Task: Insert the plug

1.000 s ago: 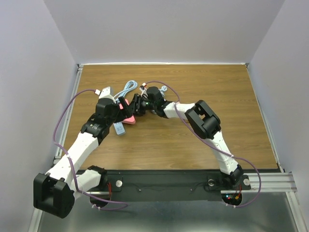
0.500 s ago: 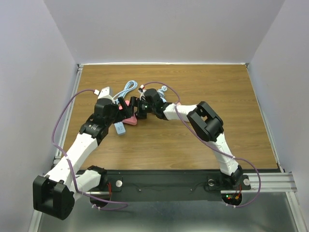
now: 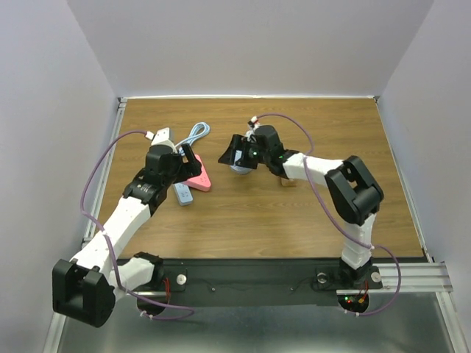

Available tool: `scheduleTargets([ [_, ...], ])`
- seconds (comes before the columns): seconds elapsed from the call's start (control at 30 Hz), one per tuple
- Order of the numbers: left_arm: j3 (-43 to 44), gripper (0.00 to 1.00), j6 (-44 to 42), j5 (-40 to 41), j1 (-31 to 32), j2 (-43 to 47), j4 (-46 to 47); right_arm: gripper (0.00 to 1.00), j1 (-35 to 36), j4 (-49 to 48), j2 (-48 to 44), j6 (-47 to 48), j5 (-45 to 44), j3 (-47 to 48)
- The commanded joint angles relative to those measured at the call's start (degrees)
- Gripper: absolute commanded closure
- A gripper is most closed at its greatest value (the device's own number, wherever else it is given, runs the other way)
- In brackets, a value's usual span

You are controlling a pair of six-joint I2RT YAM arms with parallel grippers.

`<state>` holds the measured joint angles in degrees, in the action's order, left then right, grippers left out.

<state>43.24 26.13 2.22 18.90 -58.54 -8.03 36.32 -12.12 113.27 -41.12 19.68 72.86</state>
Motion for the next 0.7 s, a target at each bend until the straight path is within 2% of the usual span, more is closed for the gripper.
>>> scheduleTargets([
  [0.0, 3.3, 0.09, -1.6, -0.7, 1.0, -2.4, 4.2, 0.06, -1.7, -0.7, -8.7, 3.1, -3.8, -4.2],
  [0.17, 4.6, 0.1, -1.6, 0.2, 4.1, -6.1, 6.4, 0.07, -4.9, 6.5, -21.7, 8.7, -11.7, -11.6],
  [0.4, 4.9, 0.1, -0.5, -1.9, 7.4, -11.2, 12.1, 0.04, -4.9, 21.0, -38.3, 11.1, -32.3, -18.0],
  [0.5, 5.4, 0.1, -0.8, -2.0, 8.3, -13.6, 13.8, 0.04, -4.9, 26.3, -40.7, 9.7, -36.5, -20.7],
  [0.67, 6.7, 0.1, -2.2, -3.9, 9.2, -16.5, 14.7, 0.04, -4.9, 27.6, -42.6, 5.5, -38.6, -27.9],
])
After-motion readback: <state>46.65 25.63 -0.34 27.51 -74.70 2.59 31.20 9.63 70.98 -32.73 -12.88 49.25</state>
